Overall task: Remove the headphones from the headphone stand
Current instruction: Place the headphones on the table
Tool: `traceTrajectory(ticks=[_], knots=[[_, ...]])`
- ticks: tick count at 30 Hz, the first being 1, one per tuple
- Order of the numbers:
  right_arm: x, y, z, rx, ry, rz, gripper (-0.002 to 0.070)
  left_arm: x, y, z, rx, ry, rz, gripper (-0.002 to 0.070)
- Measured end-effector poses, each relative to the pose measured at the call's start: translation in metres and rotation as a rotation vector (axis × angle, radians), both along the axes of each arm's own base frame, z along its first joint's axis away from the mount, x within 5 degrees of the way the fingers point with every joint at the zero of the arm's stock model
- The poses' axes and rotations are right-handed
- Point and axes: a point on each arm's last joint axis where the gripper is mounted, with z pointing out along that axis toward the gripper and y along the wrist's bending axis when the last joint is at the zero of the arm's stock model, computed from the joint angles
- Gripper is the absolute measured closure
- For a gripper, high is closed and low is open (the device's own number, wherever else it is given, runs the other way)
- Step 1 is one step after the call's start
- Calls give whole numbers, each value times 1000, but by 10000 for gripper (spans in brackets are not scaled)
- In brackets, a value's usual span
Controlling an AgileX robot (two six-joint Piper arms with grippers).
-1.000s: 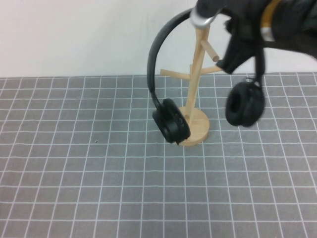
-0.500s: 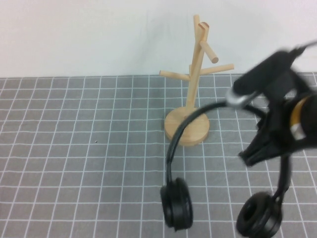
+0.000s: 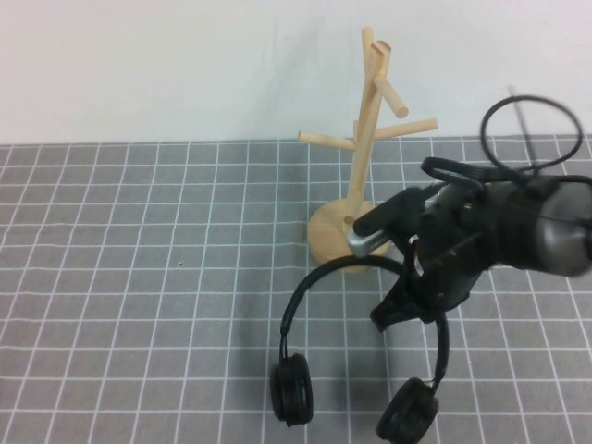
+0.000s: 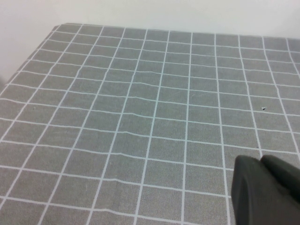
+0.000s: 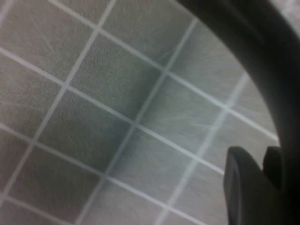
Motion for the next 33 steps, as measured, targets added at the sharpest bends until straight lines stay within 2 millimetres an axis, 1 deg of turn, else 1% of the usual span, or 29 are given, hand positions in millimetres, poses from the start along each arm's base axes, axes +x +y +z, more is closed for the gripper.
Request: traceTrajectory(ticks=[3, 5, 6, 7, 8, 13, 14, 15, 18, 19, 20, 25, 27, 28, 29, 31, 32, 33], knots=[[9, 5, -20, 16, 78, 3, 633, 0, 0, 0, 0, 0, 0, 679], [10, 8, -27, 27, 112, 5, 633, 0, 0, 0, 0, 0, 0, 679], [10, 9, -30, 31, 124, 5, 633, 0, 0, 0, 0, 0, 0, 679], [12, 5, -17, 60, 104, -9, 633, 0, 0, 0, 0, 0, 0, 679], [10, 10, -34, 37, 144, 0, 633, 0, 0, 0, 0, 0, 0, 679], [13, 10, -45, 25, 159, -6, 633, 0, 0, 0, 0, 0, 0, 679], [16, 6, -30, 47, 124, -14, 633, 0, 0, 0, 0, 0, 0, 679], [15, 9, -50, 17, 160, -6, 633, 0, 0, 0, 0, 0, 0, 679], [17, 8, -50, 21, 145, -9, 617, 0, 0, 0, 0, 0, 0, 679], [18, 9, -50, 24, 135, -10, 598, 0, 0, 0, 0, 0, 0, 679], [21, 4, -29, 59, 80, -24, 570, 0, 0, 0, 0, 0, 0, 679], [24, 1, -25, 36, 37, -57, 386, 0, 0, 0, 0, 0, 0, 679], [24, -1, -16, 36, 14, -64, 339, 0, 0, 0, 0, 0, 0, 680], [24, 1, -47, -21, 80, -67, 330, 0, 0, 0, 0, 0, 0, 680], [21, -1, -1, 46, -11, -66, 332, 0, 0, 0, 0, 0, 0, 679], [13, 0, 23, 73, -48, -60, 373, 0, 0, 0, 0, 0, 0, 679], [9, 0, 33, 83, -66, -53, 402, 0, 0, 0, 0, 0, 0, 679], [3, 0, 49, 101, -91, -44, 447, 0, 0, 0, 0, 0, 0, 679]])
